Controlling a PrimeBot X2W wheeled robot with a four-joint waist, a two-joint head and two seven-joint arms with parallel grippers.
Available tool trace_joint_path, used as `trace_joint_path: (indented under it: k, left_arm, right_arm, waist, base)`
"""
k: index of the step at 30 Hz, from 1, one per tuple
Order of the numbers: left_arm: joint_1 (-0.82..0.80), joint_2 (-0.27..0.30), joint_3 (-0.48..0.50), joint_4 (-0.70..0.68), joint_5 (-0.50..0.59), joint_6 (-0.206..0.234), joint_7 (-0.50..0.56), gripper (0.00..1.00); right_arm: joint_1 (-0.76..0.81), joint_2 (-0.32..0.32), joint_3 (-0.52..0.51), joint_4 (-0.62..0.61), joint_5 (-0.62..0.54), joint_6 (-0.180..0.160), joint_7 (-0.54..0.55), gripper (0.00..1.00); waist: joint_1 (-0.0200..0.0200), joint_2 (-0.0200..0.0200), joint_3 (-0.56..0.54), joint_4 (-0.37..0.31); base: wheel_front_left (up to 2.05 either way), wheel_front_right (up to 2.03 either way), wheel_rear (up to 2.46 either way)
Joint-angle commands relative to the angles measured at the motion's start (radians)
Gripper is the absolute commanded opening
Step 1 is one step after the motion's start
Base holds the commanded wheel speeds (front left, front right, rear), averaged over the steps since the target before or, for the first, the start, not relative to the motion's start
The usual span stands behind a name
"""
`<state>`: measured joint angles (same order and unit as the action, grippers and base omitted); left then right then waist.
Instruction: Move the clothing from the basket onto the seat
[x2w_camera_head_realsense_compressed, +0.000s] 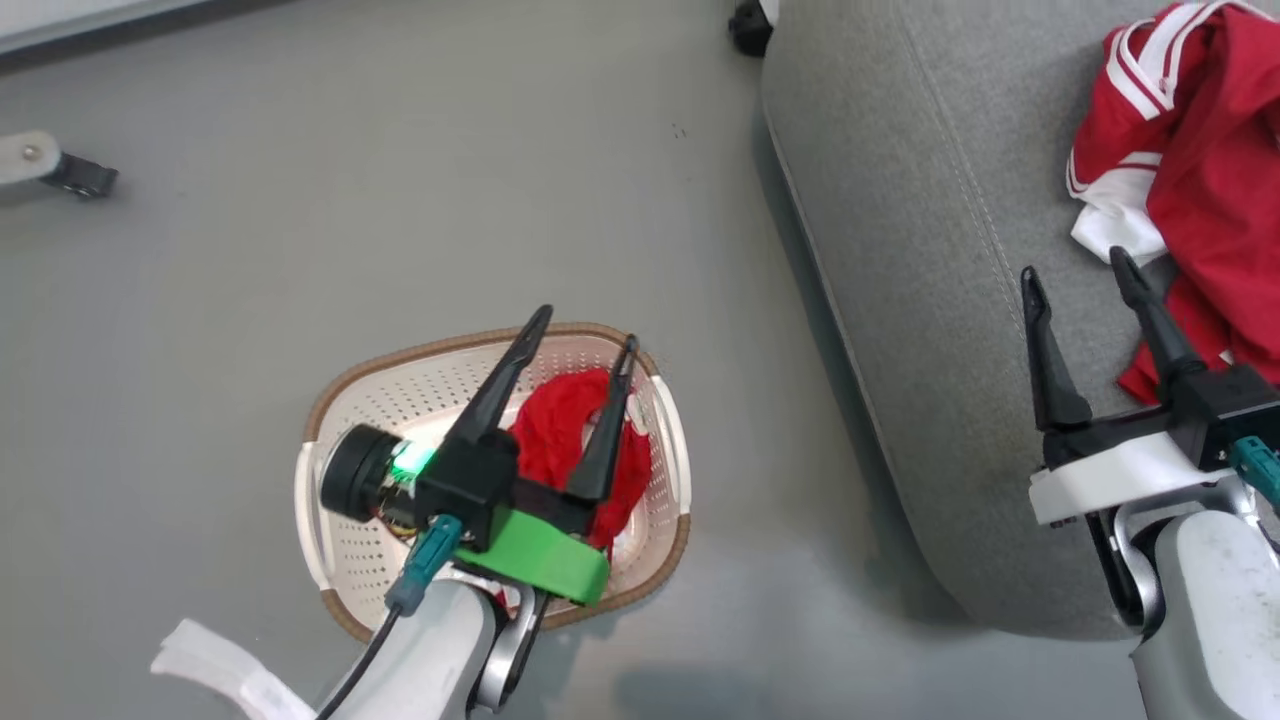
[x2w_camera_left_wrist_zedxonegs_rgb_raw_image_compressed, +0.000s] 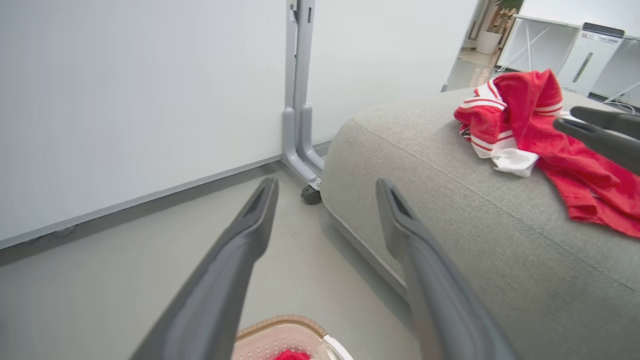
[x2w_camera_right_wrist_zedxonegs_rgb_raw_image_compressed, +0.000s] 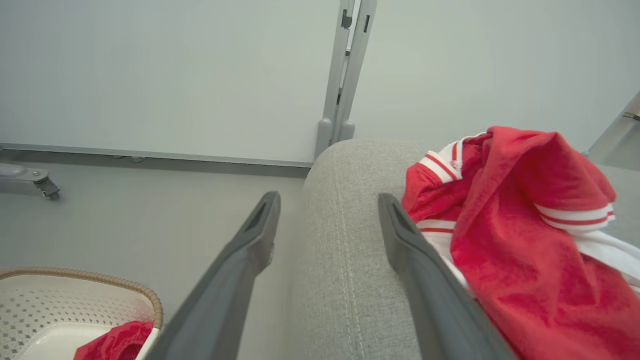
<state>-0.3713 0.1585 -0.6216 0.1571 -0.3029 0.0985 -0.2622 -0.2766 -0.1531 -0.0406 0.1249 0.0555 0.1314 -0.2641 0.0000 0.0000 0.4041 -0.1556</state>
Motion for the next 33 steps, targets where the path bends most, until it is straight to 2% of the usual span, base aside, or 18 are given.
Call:
trace_joint_path:
  k: [1,4,9,15,22,26,33]
  left_arm:
    - [0.04,-0.007,0.024,-0.004,0.008,0.002,-0.003,1.0]
    - [0.105,-0.015,0.092,-0.014,0.026,0.001,-0.004,1.0]
    - [0.209,-0.033,0.194,-0.03,0.046,-0.026,-0.004,1.0]
    - [0.306,-0.045,0.299,-0.057,0.089,-0.057,-0.004,1.0]
    - [0.412,-0.057,0.384,-0.115,0.171,-0.08,-0.004,1.0]
    - [0.478,-0.078,0.442,-0.141,0.156,-0.079,-0.004,1.0]
    - [0.555,-0.101,0.513,-0.151,0.163,-0.107,-0.004,1.0]
  right_arm:
    - [0.024,-0.003,0.006,-0.006,0.01,-0.001,-0.001,1.0]
    - [0.056,0.007,0.039,-0.015,0.03,-0.001,-0.001,1.0]
    - [0.112,0.016,0.105,-0.003,0.056,-0.001,-0.001,1.0]
    - [0.167,0.033,0.131,-0.009,0.067,-0.001,-0.001,1.0]
    - [0.248,0.058,0.111,-0.035,0.062,-0.001,-0.001,1.0]
    - [0.297,0.073,0.106,-0.049,0.049,-0.001,-0.001,1.0]
    - [0.357,0.089,0.11,-0.046,0.044,-0.001,-0.001,1.0]
  waist:
    - [0.0,0.0,-0.121,0.107]
    - [0.0,0.0,-0.176,0.138]
    - [0.0,0.0,-0.258,0.172]
    - [0.0,0.0,-0.326,0.194]
    - [0.0,0.0,-0.389,0.196]
    - [0.0,0.0,-0.415,0.189]
    - [0.0,0.0,-0.453,0.174]
  base:
    - [0.0,0.0,0.0]
    - [0.0,0.0,0.0]
    - [0.0,0.0,0.0]
    - [0.0,0.0,0.0]
    - [0.0,0.0,0.0]
    - [0.0,0.0,0.0]
    - [0.0,0.0,0.0]
